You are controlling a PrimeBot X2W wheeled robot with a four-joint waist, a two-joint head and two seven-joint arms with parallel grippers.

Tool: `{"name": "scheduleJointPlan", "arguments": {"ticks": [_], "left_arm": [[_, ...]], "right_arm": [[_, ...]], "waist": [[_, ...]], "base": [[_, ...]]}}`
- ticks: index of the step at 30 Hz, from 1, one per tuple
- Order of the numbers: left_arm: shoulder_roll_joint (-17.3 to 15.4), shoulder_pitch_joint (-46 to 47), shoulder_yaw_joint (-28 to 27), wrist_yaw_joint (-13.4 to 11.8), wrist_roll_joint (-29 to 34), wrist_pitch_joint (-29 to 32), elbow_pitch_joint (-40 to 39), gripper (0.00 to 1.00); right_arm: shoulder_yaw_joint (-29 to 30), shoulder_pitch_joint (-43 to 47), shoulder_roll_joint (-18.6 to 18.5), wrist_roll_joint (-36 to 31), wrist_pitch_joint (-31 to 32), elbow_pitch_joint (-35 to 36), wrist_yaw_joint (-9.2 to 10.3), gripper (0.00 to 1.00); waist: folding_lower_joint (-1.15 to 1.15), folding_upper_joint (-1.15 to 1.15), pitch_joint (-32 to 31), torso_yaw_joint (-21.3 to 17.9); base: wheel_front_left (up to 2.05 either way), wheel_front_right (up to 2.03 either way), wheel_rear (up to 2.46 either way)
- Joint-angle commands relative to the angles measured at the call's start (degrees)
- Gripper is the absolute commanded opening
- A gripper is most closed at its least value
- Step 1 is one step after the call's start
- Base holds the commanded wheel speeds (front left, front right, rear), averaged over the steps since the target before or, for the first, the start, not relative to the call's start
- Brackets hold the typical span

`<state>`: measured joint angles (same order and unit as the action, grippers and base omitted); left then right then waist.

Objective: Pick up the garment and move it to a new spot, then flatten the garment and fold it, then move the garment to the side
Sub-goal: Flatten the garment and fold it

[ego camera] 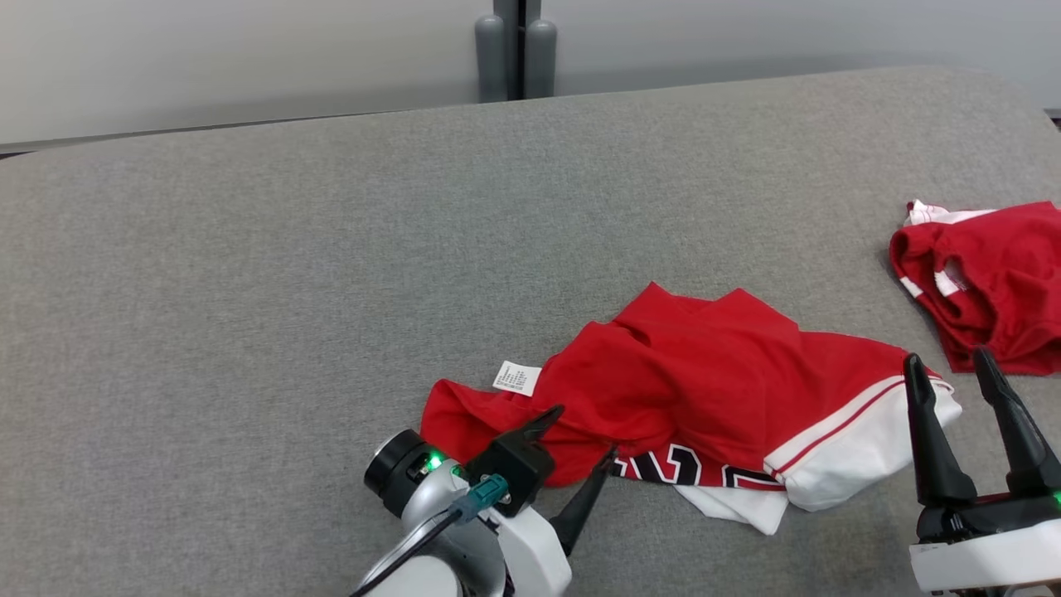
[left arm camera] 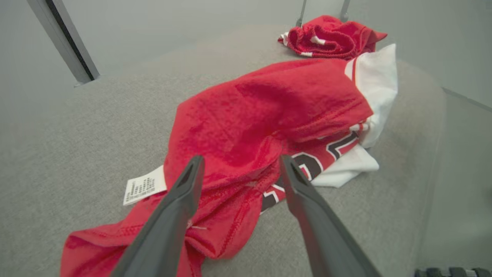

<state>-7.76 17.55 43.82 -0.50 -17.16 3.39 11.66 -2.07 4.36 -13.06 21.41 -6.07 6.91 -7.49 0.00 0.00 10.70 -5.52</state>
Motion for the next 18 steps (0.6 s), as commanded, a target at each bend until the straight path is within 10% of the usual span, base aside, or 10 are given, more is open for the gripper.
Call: {"name": "scheduleJointPlan", "arguments": {"ticks": [1, 7, 8, 9, 10, 18], "left_arm": [[-0.1, 2.0, 0.2, 0.3, 0.6, 0.6, 1.6, 1.00], [-0.5, 4.7, 1.1, 0.4, 2.0, 2.1, 6.7, 0.97], [-0.5, 5.2, 1.2, 0.4, 2.3, 2.3, 7.3, 0.71], [-0.7, 5.7, 1.3, 0.2, 2.7, 2.5, 8.1, 0.20], [-0.8, 6.2, 1.5, 0.1, 3.0, 2.2, 8.5, 0.00], [-1.0, 7.5, 0.0, -1.1, 2.7, -2.4, 7.2, 0.00]], "right_arm": [[0.1, -0.9, 0.1, 0.4, -0.6, -0.1, 0.01, 1.00], [0.3, -1.0, 0.5, 0.9, -1.2, -0.8, 0.00, 1.00], [0.3, -1.1, 0.5, 1.0, -1.4, -0.9, 0.00, 1.00], [0.2, -1.1, 0.5, 1.1, -1.6, -1.0, 0.01, 1.00], [0.2, -1.2, 0.5, 1.3, -1.6, -1.1, 0.01, 1.00], [0.9, -1.5, 0.7, 2.0, -2.1, -1.5, 0.00, 1.00]], "waist": [[0.00, 0.00, 1.3, -1.3], [0.00, 0.00, 2.4, -2.0], [0.00, 0.00, 2.5, -2.0], [0.00, 0.00, 2.6, -2.1], [0.00, 0.00, 2.7, -2.1], [0.00, 0.00, 2.8, -1.1]], "base": [[0.00, 0.00, 0.00], [0.00, 0.00, 0.00], [0.00, 0.00, 0.00], [0.00, 0.00, 0.00], [0.00, 0.00, 0.00], [0.00, 0.00, 0.00]]}}
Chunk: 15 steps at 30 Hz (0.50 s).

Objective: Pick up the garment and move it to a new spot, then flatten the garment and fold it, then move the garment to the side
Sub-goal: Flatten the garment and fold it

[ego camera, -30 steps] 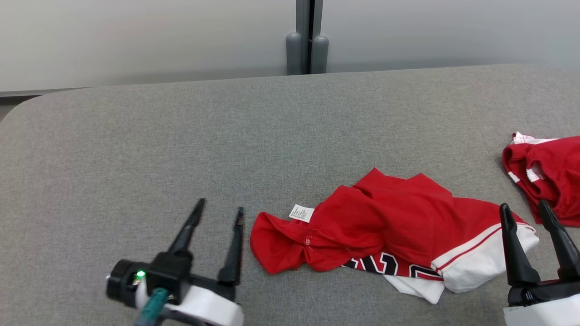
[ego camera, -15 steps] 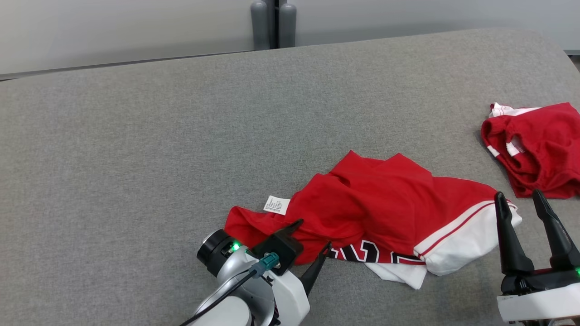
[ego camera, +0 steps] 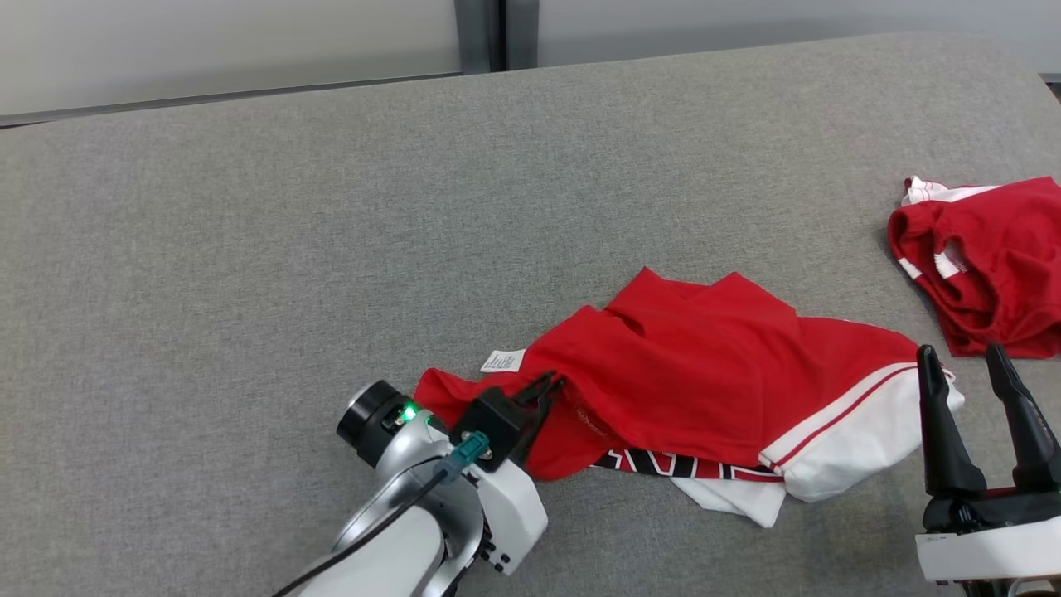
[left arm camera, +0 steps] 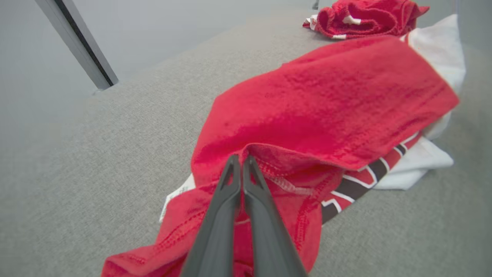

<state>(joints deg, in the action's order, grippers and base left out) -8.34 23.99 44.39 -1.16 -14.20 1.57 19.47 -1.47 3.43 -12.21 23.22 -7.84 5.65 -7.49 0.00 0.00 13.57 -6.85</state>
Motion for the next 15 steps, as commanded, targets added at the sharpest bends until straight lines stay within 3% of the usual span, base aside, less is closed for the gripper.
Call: {"name": "scheduleJointPlan", "arguments": {"ticks": [1, 8, 15], "left_arm": [[-0.7, 0.8, -1.3, -0.8, -0.7, -1.5, -1.5, 0.00], [-6.5, -3.5, -9.5, -7.2, -2.9, -4.6, -11.0, 0.00], [-13.6, -9.8, -19.5, -14.0, -6.6, -2.9, -18.8, 0.00]], "right_arm": [[0.4, -0.5, -0.1, 0.4, -0.3, -0.3, 0.00, 1.00], [2.2, 0.5, 0.4, 0.7, 0.1, 0.2, 0.01, 1.00], [3.4, 0.6, 0.4, 1.2, 0.4, 0.3, 0.00, 1.00]], "waist": [[0.00, 0.00, -0.1, 0.4], [0.00, 0.00, -0.7, 2.1], [0.00, 0.00, -0.1, 3.4]], "base": [[0.00, 0.00, 0.00], [0.00, 0.00, 0.00], [0.00, 0.00, 0.00]]}}
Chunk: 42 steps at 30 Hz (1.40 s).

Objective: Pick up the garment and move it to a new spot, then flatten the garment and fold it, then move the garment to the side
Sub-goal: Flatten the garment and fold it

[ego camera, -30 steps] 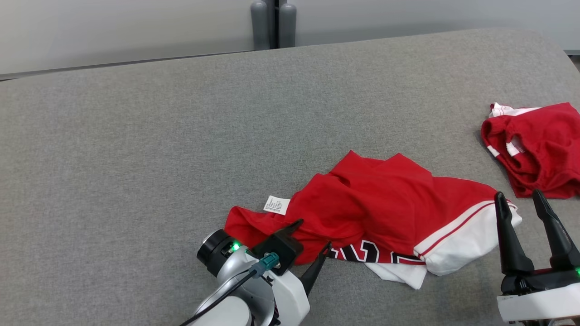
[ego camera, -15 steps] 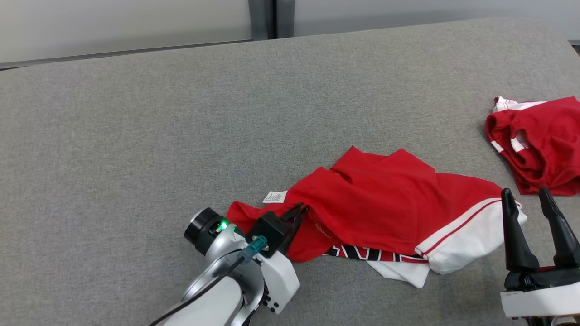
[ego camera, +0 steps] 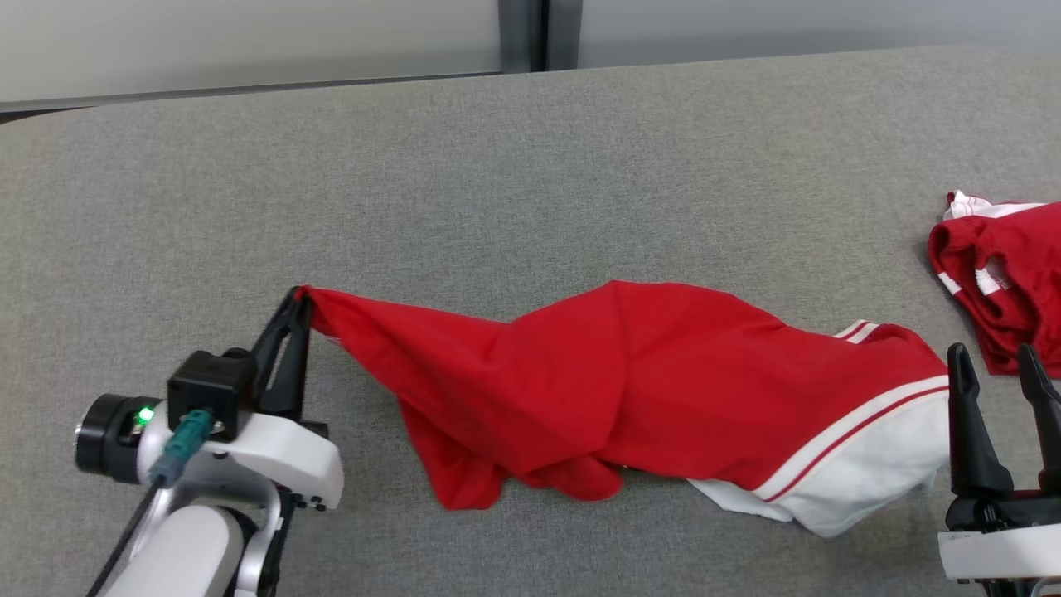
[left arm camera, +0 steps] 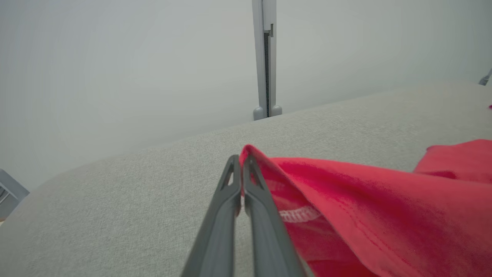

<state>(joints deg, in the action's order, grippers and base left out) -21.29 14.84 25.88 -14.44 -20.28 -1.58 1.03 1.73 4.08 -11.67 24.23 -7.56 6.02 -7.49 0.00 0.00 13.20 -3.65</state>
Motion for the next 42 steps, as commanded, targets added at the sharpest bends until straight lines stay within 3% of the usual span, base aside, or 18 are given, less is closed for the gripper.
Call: {"name": "scheduleJointPlan", "arguments": {"ticks": [1, 4, 8, 9, 10, 11, 14, 21, 32, 42], "left_arm": [[-1.0, -1.4, -2.1, -1.4, -1.1, 0.6, -1.2, 0.00], [-1.4, -2.4, -4.4, -1.9, -3.7, 1.4, -1.1, 0.00], [0.3, -0.3, -5.8, 0.1, -7.7, 0.9, 3.5, 0.00], [0.8, 0.3, -6.2, 1.0, -8.9, 0.5, 5.7, 0.25], [1.7, 0.8, -6.6, 1.8, -10.3, -0.2, 7.8, 0.96], [2.5, 1.2, -7.1, 3.0, -11.6, -1.1, 9.8, 1.00], [4.0, 2.3, -8.4, 5.2, -13.8, -5.0, 15.3, 1.00], [6.2, 0.4, -12.0, 5.7, -14.7, -12.4, 19.0, 1.00], [9.8, -10.1, -14.8, 2.1, -4.1, -13.5, -0.5, 1.00], [8.0, -20.5, -11.7, -0.7, 0.3, -11.7, -7.2, 1.00]], "right_arm": [[0.2, -0.3, -0.1, 0.3, 0.3, 0.1, 0.01, 1.00], [0.0, -0.9, -0.3, 0.4, 0.4, 0.3, 0.01, 1.00], [-0.3, -2.0, -0.6, 0.7, 0.5, 0.3, 0.01, 1.00], [-0.4, -2.0, -0.7, 0.7, 0.5, 0.3, 0.01, 1.00], [-0.5, -2.1, -0.7, 0.7, 0.7, 0.2, 0.01, 1.00], [-0.6, -2.3, -0.7, 0.8, 0.7, 0.2, 0.01, 1.00], [-0.7, -2.6, -0.9, 0.5, 0.8, 0.0, 0.00, 1.00], [-0.4, -2.2, -1.2, -0.5, 1.2, 0.1, 0.00, 1.00], [-1.8, 0.4, -1.9, -2.6, 3.7, 1.2, 0.00, 1.00], [-3.1, 4.1, -1.6, -2.6, 5.7, 1.7, 0.01, 1.00]], "waist": [[0.00, 0.00, 0.4, 0.3], [0.00, 0.00, 1.2, 0.3], [0.00, 0.00, 2.4, 0.0], [0.00, 0.00, 2.6, -0.1], [0.00, 0.00, 2.8, -0.2], [0.00, 0.00, 2.9, -0.4], [0.00, 0.00, 2.8, -0.7], [0.00, 0.00, 0.7, -0.3], [0.00, 0.00, -5.6, 0.6], [0.00, 0.00, -10.1, -0.2]], "base": [[0.00, 0.00, 0.00], [0.00, 0.00, 0.00], [0.00, 0.00, 0.00], [0.00, 0.00, 0.00], [0.00, 0.00, 0.00], [0.00, 0.00, 0.00], [0.00, 0.00, 0.00], [0.00, 0.00, 0.00], [0.00, 0.00, 0.00], [0.00, 0.00, 0.00]]}}
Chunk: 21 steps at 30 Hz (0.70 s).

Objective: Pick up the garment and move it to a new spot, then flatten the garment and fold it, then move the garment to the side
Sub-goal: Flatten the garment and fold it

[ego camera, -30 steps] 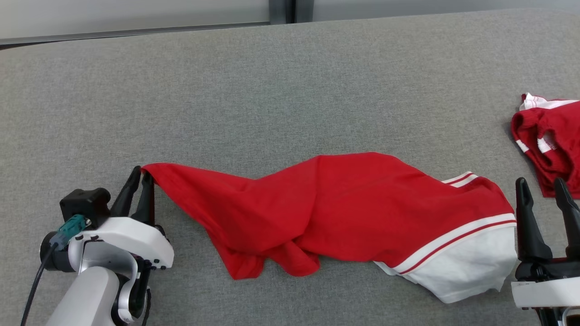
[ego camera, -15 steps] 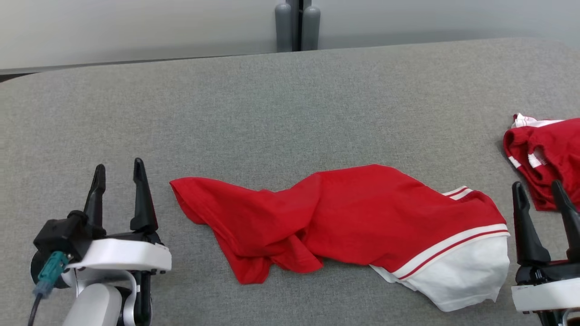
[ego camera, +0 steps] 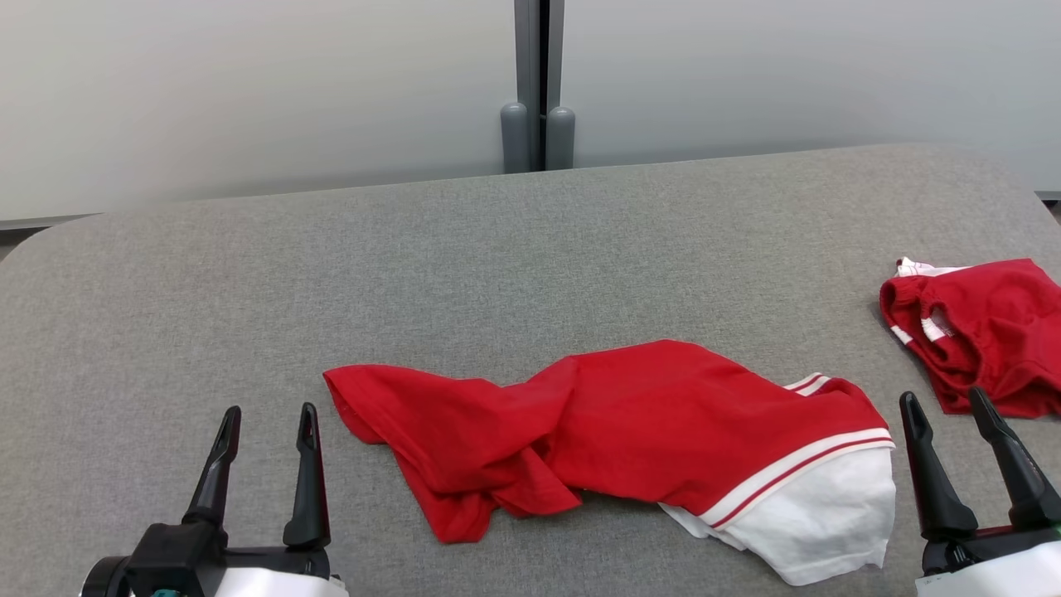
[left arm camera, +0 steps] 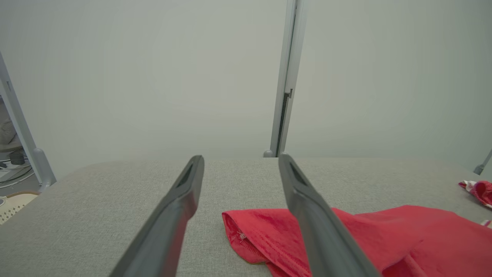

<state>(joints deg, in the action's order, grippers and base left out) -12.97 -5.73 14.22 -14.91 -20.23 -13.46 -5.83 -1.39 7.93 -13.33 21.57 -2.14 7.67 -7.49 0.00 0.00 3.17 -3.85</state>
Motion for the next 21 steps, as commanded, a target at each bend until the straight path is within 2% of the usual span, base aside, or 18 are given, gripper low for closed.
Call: {"name": "scheduleJointPlan", "arguments": {"ticks": [1, 16, 21], "left_arm": [[-0.6, -0.3, 0.0, -0.5, 0.6, 0.4, -0.6, 1.00], [-1.9, 0.6, 0.6, 0.2, 0.5, 1.3, -1.6, 1.00], [-1.4, 2.9, 5.6, 3.0, 1.3, 4.9, -0.6, 1.00]], "right_arm": [[0.1, 0.3, 0.1, 0.0, 0.3, 0.2, 0.01, 1.00], [1.0, 0.3, 0.4, 0.2, 0.5, 1.2, 0.00, 1.00], [0.8, -0.5, 0.5, 0.6, 0.1, 1.1, 0.00, 1.00]], "waist": [[0.00, 0.00, -0.1, 0.0], [0.00, 0.00, 0.6, 0.7], [0.00, 0.00, 1.9, 0.7]], "base": [[0.00, 0.00, 0.00], [0.00, 0.00, 0.00], [0.00, 0.00, 0.00]]}}
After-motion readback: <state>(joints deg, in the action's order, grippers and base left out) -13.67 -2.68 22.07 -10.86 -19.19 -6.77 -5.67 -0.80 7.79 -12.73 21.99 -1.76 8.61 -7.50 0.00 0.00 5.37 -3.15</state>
